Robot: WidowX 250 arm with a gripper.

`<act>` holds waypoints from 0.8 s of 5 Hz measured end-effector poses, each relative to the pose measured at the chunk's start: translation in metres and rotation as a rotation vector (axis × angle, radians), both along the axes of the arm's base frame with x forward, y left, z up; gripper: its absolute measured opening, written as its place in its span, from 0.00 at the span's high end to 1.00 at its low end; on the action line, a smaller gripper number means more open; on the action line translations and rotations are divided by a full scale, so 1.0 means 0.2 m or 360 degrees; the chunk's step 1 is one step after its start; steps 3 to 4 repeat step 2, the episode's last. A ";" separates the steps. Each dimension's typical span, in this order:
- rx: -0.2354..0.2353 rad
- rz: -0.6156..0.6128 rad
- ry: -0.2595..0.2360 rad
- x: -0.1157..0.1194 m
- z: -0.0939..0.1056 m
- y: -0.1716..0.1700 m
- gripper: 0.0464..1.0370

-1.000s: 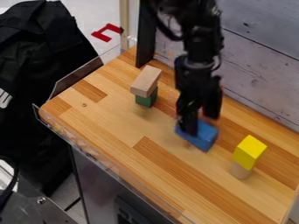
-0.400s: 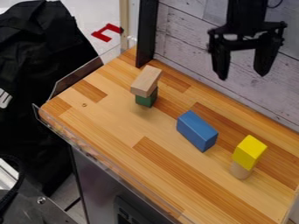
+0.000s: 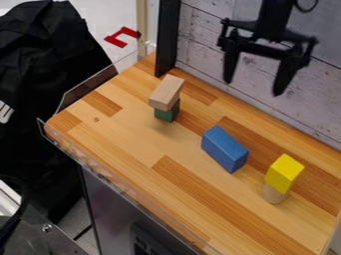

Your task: Take the blue rectangular block off of the tower and put it in the middle of the table

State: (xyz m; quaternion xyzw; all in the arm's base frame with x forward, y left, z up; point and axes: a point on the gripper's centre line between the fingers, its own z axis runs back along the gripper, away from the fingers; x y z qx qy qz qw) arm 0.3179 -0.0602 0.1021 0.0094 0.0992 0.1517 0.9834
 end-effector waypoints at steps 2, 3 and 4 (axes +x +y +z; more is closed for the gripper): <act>0.0016 -0.0069 -0.0044 -0.06 0.03 0.01 0.04; 0.0016 -0.0069 -0.0044 -0.06 0.03 0.01 0.04; 0.0016 -0.0069 -0.0044 -0.06 0.03 0.01 0.04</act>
